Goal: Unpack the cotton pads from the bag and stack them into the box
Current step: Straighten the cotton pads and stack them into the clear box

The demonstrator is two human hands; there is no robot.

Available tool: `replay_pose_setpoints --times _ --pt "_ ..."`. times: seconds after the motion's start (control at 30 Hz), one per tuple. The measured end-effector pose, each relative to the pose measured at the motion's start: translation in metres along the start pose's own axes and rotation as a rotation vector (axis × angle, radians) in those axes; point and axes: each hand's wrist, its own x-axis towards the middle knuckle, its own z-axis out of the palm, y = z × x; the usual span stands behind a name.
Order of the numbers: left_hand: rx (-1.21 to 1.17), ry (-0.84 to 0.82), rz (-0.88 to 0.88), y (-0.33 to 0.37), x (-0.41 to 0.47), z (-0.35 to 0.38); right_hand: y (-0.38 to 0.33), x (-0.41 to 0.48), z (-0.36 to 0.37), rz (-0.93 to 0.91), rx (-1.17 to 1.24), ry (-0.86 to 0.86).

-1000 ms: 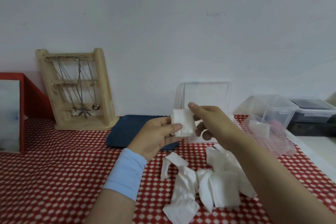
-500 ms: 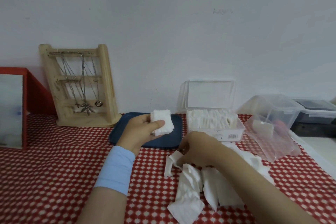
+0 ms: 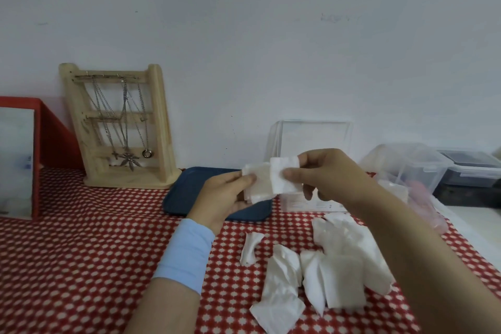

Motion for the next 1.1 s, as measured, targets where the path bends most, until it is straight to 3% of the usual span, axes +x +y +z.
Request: replay_pose_setpoints --times 0.2,0.43,0.5,0.67,0.73,0.9,1.03,1.1 --pt "-0.008 -0.098 -0.032 0.004 -0.008 0.021 0.018 0.015 0.024 -0.027 -0.15 0.175" --pt "-0.055 -0.146 -0.081 0.006 -0.009 0.026 0.028 0.019 0.029 -0.052 -0.252 0.264" --pt "0.055 -0.17 -0.036 0.006 -0.009 0.023 0.029 0.018 0.031 -0.053 -0.253 0.266" --pt "0.148 -0.042 0.003 0.003 0.002 0.003 0.023 0.012 0.038 -0.086 -0.5 0.317" --pt "0.141 0.038 0.011 0.004 0.006 -0.01 0.02 0.009 0.041 -0.212 -0.595 0.201" --pt "0.177 0.201 0.054 0.004 0.01 -0.03 0.014 0.009 0.07 -0.385 -0.732 -0.396" --pt "0.186 0.233 0.097 0.008 0.008 -0.034 0.015 0.018 0.091 -0.423 -0.985 -0.636" --pt "0.178 0.219 0.095 0.008 0.007 -0.033 0.017 0.02 0.093 -0.406 -1.07 -0.653"
